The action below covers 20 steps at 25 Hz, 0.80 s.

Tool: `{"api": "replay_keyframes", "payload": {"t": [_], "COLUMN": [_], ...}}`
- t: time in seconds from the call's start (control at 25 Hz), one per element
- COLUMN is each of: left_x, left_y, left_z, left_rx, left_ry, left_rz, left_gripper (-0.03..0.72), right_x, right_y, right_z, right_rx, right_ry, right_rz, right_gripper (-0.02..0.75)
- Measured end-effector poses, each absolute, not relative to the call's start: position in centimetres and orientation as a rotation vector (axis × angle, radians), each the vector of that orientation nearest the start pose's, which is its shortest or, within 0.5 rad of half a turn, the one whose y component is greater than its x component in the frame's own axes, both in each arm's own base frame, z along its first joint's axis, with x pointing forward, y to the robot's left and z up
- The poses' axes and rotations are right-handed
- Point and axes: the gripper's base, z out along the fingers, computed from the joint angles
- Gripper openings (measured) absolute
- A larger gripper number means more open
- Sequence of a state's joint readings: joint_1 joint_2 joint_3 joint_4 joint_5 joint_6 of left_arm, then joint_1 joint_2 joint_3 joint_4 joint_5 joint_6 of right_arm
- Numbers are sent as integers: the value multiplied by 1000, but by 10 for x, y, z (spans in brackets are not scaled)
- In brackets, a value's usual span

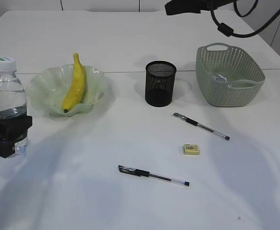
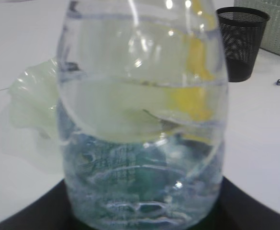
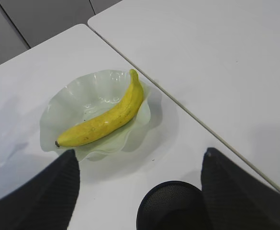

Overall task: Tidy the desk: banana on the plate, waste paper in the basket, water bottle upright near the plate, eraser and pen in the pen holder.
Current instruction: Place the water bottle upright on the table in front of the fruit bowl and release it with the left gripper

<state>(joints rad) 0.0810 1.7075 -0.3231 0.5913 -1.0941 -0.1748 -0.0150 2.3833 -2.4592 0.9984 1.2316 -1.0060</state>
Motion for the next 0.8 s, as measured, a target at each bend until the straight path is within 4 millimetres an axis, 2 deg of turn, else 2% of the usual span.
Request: {"api": "replay_keyframes", "payload": {"t": [0.8], "left_x": [273], "left_y": [-18], "left_z": [110], "left_rx": [321], "left_ry": [1864], "left_rz": [-321], "left_gripper": [378], "right_x": [514], "right_y": [64], "right_z": [311], "right_rx": [-941], "right_ry": [1908], "right_rz": [760], "right_gripper": [586]}}
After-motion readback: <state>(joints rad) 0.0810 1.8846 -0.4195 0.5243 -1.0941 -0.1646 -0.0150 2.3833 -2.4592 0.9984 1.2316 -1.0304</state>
